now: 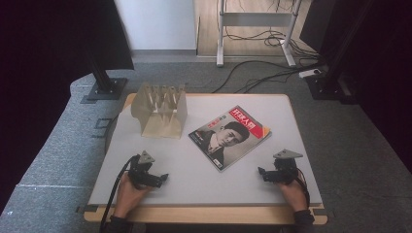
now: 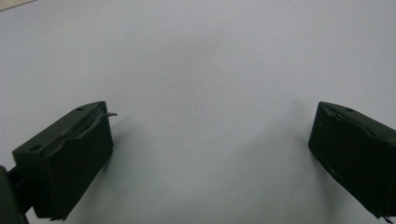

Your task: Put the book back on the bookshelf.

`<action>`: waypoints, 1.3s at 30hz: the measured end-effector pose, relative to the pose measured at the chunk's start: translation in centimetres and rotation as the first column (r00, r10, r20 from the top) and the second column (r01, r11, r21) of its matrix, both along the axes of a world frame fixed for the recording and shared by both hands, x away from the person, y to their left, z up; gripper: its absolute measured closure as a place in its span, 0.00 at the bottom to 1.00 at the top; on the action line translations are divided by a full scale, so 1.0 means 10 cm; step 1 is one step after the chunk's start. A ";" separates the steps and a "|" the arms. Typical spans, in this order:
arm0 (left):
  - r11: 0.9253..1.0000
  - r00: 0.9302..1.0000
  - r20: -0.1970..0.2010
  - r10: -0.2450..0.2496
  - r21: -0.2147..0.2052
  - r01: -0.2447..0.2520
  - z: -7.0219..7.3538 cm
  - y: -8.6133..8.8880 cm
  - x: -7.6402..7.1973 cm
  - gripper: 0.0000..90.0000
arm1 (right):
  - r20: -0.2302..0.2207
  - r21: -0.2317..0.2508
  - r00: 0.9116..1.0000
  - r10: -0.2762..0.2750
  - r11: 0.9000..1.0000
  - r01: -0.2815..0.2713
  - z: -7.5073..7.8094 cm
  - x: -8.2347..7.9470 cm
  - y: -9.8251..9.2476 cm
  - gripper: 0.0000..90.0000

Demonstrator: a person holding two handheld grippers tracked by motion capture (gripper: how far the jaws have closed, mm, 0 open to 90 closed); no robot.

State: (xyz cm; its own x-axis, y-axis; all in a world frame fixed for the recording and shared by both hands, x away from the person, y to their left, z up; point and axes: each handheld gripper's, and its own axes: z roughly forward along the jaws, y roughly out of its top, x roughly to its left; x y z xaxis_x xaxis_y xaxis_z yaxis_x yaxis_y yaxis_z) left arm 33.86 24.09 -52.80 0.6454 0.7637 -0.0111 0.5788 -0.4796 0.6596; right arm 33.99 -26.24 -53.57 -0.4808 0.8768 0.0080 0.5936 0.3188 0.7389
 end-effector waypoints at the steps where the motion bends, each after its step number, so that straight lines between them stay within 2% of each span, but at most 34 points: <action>1: 1.000 1.000 0.000 0.000 0.000 0.000 0.00 0.00 0.00 0.00 | 0.000 0.000 1.000 0.000 1.000 0.000 0.00 0.00 0.00 0.10; 29: 1.000 1.000 -0.002 -0.003 0.003 0.003 0.00 0.00 0.01 0.00 | 0.002 -0.006 1.000 0.006 1.000 -0.006 0.01 0.00 0.00 0.11; 31: 1.000 1.000 -0.007 -0.004 -0.024 0.003 0.01 -0.02 0.01 0.00 | 0.000 -0.009 1.000 0.021 1.000 -0.021 0.01 0.01 -0.01 0.11; 32: 0.998 1.000 -0.019 -0.018 -0.061 0.017 0.02 -0.02 0.02 0.00 | -0.001 -0.009 1.000 0.028 1.000 -0.028 0.01 0.01 -0.01 0.11; 33: 0.998 1.000 -0.019 -0.018 -0.061 0.017 0.02 -0.02 0.02 0.00 | -0.001 -0.009 1.000 0.028 1.000 -0.028 0.01 0.01 -0.01 0.11; 34: 0.998 0.999 -0.037 -0.031 -0.063 0.029 0.04 -0.06 0.04 0.00 | -0.010 -0.005 0.999 0.045 0.999 -0.046 0.02 0.03 -0.02 0.09; 35: 0.998 0.998 -0.035 -0.043 -0.041 0.042 0.05 -0.10 0.06 0.00 | -0.014 0.000 0.999 0.053 0.999 -0.053 0.03 0.03 -0.02 0.07; 36: 0.998 0.998 -0.035 -0.043 -0.041 0.042 0.05 -0.10 0.06 0.00 | -0.014 0.000 0.999 0.053 0.999 -0.053 0.03 0.03 -0.02 0.07; 37: 0.998 0.998 -0.020 -0.063 0.000 0.063 0.08 -0.18 0.08 0.00 | -0.004 0.014 0.998 0.067 0.998 -0.067 0.05 0.04 -0.02 0.04; 39: 0.997 0.997 -0.019 -0.071 0.001 0.071 0.10 -0.22 0.09 0.00 | 0.009 0.016 0.997 0.073 0.997 -0.073 0.08 0.03 -0.03 0.03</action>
State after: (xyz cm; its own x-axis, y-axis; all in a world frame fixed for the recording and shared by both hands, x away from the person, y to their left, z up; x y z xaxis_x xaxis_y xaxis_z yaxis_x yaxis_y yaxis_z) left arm 34.76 21.94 -51.83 0.6977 0.7160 -0.0225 0.5554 -0.5208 0.6483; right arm 34.33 -26.51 -52.82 -0.5438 0.8390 0.0178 0.5631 0.3491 0.7490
